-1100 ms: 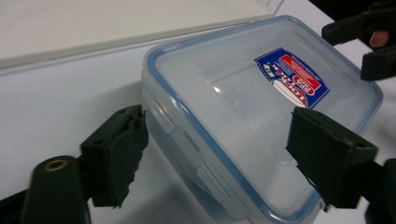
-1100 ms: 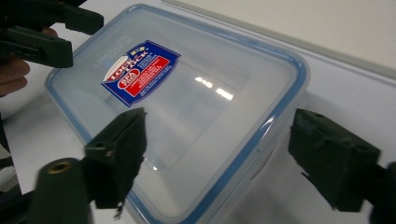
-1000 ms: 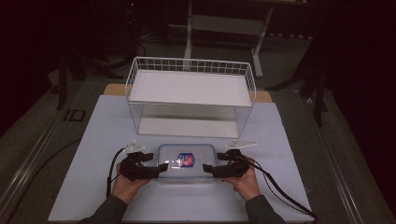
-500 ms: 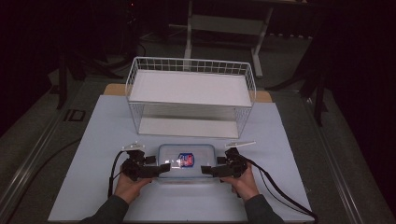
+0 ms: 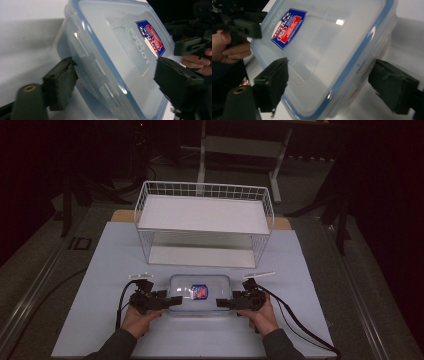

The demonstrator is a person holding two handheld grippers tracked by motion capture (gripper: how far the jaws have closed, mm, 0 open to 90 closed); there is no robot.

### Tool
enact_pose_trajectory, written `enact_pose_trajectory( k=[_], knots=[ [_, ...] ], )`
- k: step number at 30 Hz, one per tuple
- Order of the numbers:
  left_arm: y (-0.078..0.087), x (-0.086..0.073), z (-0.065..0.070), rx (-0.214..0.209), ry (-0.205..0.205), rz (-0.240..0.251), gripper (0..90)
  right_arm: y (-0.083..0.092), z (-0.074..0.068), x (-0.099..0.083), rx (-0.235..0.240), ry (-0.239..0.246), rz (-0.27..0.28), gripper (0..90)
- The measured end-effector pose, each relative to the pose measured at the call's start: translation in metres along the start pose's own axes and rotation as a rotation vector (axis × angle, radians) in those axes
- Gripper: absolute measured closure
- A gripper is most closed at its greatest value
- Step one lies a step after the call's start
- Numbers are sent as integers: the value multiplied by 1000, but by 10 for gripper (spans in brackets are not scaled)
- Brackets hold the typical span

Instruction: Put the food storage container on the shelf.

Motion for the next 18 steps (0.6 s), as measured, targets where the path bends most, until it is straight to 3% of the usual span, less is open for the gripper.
enact_pose_trajectory(
  k=[5,11,14,18],
  knots=[
    [13,-6,8,13,-21,21,344,10,-6,-9,14,19,1,295],
    [24,-13,10,5,-35,29,438,13,-4,-8,28,-11,53,378],
    [24,-13,10,4,-31,34,447,13,-1,-7,50,-42,75,399],
    [25,-14,12,11,-41,34,449,15,0,-8,62,-43,79,420]
  ],
)
Point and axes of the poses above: each handheld gripper's, and its own axes: y roughly backward along the jaws, x roughly out of its top, z roughly to its right, the point moved 2 cm from there along -y, roughly forward along the jaws, and after that the axes turned 1 degree about -z, right-handed, at the moved point
